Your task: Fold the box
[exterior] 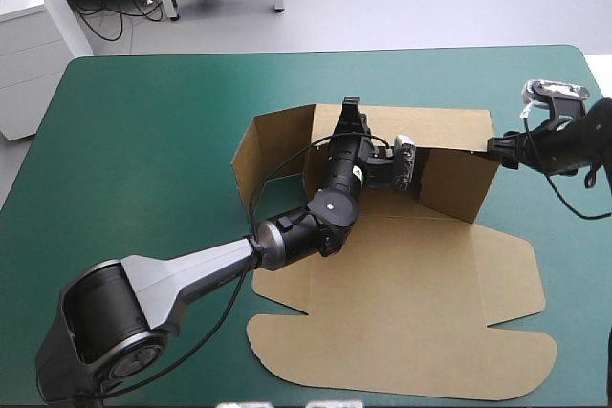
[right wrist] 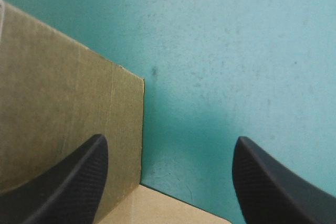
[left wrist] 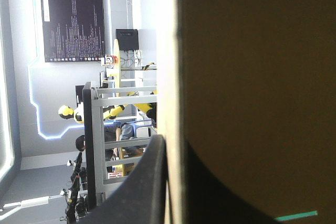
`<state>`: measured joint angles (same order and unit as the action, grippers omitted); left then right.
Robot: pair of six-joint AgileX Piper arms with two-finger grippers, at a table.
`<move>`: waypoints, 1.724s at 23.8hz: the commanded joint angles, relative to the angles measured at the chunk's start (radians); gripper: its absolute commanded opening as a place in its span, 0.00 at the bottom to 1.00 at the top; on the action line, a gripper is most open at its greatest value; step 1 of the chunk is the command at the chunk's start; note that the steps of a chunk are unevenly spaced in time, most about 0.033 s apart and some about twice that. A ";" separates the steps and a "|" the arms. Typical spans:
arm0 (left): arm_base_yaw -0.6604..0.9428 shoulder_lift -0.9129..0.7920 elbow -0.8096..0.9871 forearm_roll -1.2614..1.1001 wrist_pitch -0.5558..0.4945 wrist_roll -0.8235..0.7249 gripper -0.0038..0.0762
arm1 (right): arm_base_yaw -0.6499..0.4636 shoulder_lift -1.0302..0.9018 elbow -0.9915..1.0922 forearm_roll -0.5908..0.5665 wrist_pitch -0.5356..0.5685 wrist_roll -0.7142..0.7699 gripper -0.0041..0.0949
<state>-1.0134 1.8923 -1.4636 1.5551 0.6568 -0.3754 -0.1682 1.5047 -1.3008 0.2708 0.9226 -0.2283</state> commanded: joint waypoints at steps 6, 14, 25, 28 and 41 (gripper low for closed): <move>-0.005 -0.042 -0.023 0.011 0.006 -0.014 0.04 | -0.005 -0.206 0.177 0.038 -0.193 -0.053 0.67; -0.005 -0.042 -0.023 0.011 0.006 -0.014 0.04 | -0.005 -0.265 0.202 0.067 -0.180 -0.159 0.67; -0.005 -0.042 -0.023 0.011 0.006 -0.014 0.04 | -0.005 -0.240 0.202 0.132 -0.137 -0.373 0.67; -0.005 -0.042 -0.023 0.011 0.006 -0.014 0.04 | -0.005 -0.163 0.202 0.308 -0.113 -0.565 0.63; -0.007 -0.042 -0.023 0.011 0.014 -0.012 0.04 | -0.005 -0.115 0.202 0.604 -0.198 -0.722 0.55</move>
<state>-1.0134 1.8934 -1.4636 1.5589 0.6645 -0.3754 -0.1690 1.4209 -1.0746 0.8069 0.7586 -0.9372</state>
